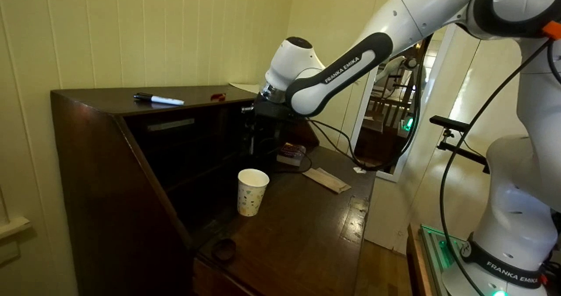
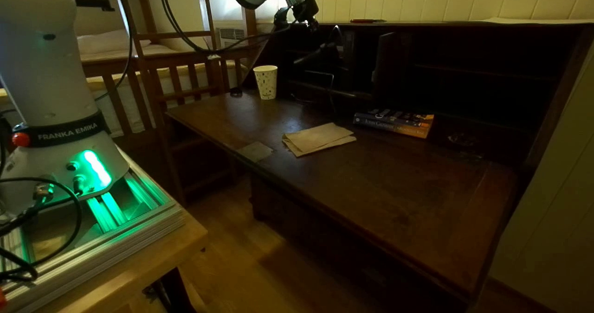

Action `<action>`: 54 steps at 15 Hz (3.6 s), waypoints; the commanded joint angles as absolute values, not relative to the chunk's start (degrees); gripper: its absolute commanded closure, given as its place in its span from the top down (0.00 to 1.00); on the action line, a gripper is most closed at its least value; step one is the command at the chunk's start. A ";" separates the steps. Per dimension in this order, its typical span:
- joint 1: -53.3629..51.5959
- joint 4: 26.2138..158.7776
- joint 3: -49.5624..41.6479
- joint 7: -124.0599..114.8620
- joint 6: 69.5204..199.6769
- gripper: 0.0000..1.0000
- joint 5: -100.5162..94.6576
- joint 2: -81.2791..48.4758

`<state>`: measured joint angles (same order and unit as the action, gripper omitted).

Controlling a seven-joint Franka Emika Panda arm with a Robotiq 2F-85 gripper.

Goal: Put the black remote in the paper cup

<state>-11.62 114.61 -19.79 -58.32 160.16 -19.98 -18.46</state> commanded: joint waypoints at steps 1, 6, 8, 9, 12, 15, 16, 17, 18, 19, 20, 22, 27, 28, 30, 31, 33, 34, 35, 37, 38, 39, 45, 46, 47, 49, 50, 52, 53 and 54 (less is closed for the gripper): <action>-14.32 123.24 -22.89 -59.21 168.80 0.08 -28.95 -11.37; -8.06 126.49 -13.64 -49.75 155.49 0.08 -15.07 -9.21; -8.89 127.21 -15.17 -54.31 152.46 0.08 -21.62 -8.47; -8.91 127.45 -15.66 -56.12 151.91 0.08 -24.34 -8.26; -8.69 126.15 -17.04 -64.95 148.73 0.08 -33.54 -9.21; -6.35 125.94 -15.71 -63.32 144.71 0.08 -37.62 -10.10; -5.43 126.13 -15.17 -62.09 145.17 0.08 -37.93 -10.43; -4.39 126.18 -14.37 -60.21 145.47 0.08 -36.67 -11.03; -3.52 126.10 -13.70 -58.62 146.12 0.08 -35.23 -11.72; -2.22 126.10 -12.68 -55.71 148.33 0.08 -32.43 -12.81; -1.57 125.94 -12.08 -54.56 149.26 0.08 -30.89 -13.85; -0.43 125.07 -10.64 -50.42 149.05 0.08 -25.72 -16.39; 0.23 122.39 -9.57 -42.73 145.72 0.08 -15.41 -20.72; 0.13 121.63 -9.72 -41.89 144.37 0.56 -14.27 -20.65; -0.78 120.86 -10.68 -42.65 140.97 0.63 -13.60 -19.56; -1.11 120.86 -10.97 -43.60 139.93 0.71 -13.60 -18.66; -1.85 120.28 -11.40 -46.38 134.96 0.84 -13.82 -16.37; -1.96 120.16 -11.25 -47.70 133.13 0.92 -13.87 -15.23; -1.87 119.81 -11.02 -48.38 131.24 0.98 -14.07 -14.25; -1.68 119.26 -10.50 -51.50 129.81 1.00 -13.96 -12.93; -1.52 118.73 -9.98 -52.20 129.35 1.00 -13.59 -13.13; -1.36 118.15 -9.50 -52.34 128.71 1.00 -13.32 -13.45; -0.98 119.16 -7.52 -45.31 123.74 1.00 -14.74 -12.88; -0.85 120.55 -7.24 -41.57 125.60 1.00 -16.18 -12.38; -0.47 121.87 -7.09 -38.56 128.00 1.00 -16.14 -12.04; -0.49 123.62 -7.19 -33.21 130.36 1.00 -16.98 -12.01; -0.82 123.77 -7.47 -31.37 131.00 1.00 -18.48 -12.12; -1.18 121.93 -7.79 -33.90 129.48 1.00 -16.98 -13.41; -1.19 122.07 -7.84 -33.56 129.84 1.00 -17.53 -13.41; -1.19 122.07 -7.86 -33.31 129.91 1.00 -17.76 -13.40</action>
